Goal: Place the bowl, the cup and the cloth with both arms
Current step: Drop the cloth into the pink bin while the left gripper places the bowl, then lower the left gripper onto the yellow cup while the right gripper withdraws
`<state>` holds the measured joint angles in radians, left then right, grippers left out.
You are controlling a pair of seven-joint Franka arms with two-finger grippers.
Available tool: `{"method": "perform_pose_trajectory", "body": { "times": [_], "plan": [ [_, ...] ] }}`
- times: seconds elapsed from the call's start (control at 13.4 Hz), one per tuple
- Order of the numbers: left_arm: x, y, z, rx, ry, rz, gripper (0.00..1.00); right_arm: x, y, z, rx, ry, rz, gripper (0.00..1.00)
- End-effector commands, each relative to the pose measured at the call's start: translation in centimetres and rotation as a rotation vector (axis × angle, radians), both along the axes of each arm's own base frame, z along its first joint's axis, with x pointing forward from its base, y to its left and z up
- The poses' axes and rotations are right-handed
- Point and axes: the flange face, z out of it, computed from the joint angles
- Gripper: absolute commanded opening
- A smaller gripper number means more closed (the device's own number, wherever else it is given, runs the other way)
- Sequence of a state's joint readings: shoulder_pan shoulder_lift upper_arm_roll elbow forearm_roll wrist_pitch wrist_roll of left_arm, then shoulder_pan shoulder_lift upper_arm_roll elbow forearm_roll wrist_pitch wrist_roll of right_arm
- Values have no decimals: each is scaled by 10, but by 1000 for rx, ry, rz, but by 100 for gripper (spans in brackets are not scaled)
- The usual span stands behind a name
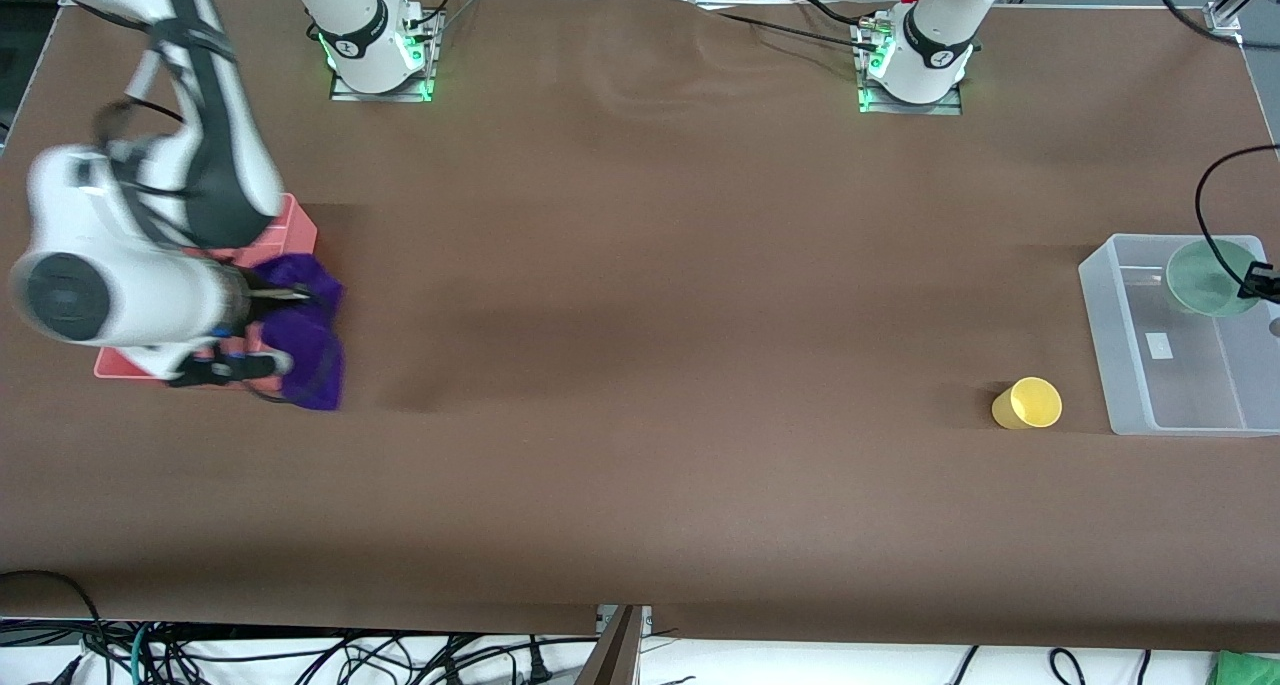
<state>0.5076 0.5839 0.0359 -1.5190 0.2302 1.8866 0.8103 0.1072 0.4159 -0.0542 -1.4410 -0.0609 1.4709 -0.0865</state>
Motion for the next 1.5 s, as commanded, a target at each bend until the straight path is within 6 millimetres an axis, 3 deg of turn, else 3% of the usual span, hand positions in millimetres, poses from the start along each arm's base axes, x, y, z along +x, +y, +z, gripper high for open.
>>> {"method": "perform_pose_trajectory", "body": {
  "times": [0.0,0.07,0.15,0.22,0.3,0.37,0.45,0.52,0.82,0.97,1.05,1.12,1.2,1.27,1.35,1.42],
  "plan": [
    [19,10,-44,-25,-57,-19,0,-8,-67,3,35,75,38,0],
    [15,17,-64,-31,-54,-10,0,-13,-94,1,47,97,49,0],
    [13,19,-71,-36,-48,-5,0,-22,-121,-9,60,124,51,0],
    [14,17,-70,-36,-44,-8,18,-30,-143,-18,70,148,42,0],
    [18,13,-67,-31,-49,-17,68,-41,-157,-31,78,176,23,0],
    [21,12,-60,-23,-50,-27,100,-49,-165,-43,80,194,7,0],
    [21,8,-56,-32,-47,-26,100,-57,-172,-55,82,192,-1,0],
    [25,-4,-34,-41,-45,-36,100,-65,-179,-70,84,187,-4,0],
    [68,-117,26,-64,-17,-174,100,-95,-205,-130,88,160,-1,0],
    [88,-160,37,-48,-49,-180,100,-107,-207,-156,81,132,4,0],
    [96,-175,38,-39,-57,-187,100,-112,-207,-167,79,119,8,0],
    [101,-188,21,-55,-46,-189,100,-118,-207,-178,77,109,11,0],
    [109,-213,6,-78,-44,-208,100,-123,-206,-186,75,102,12,0],
    [116,-220,-4,-66,-81,-216,100,-124,-206,-190,73,90,14,2],
    [122,-218,-12,-64,-119,-213,100,-124,-206,-190,72,88,14,57],
    [123,-214,-23,-64,-130,-210,100,-123,-206,-189,72,87,14,100]
  ]
}}
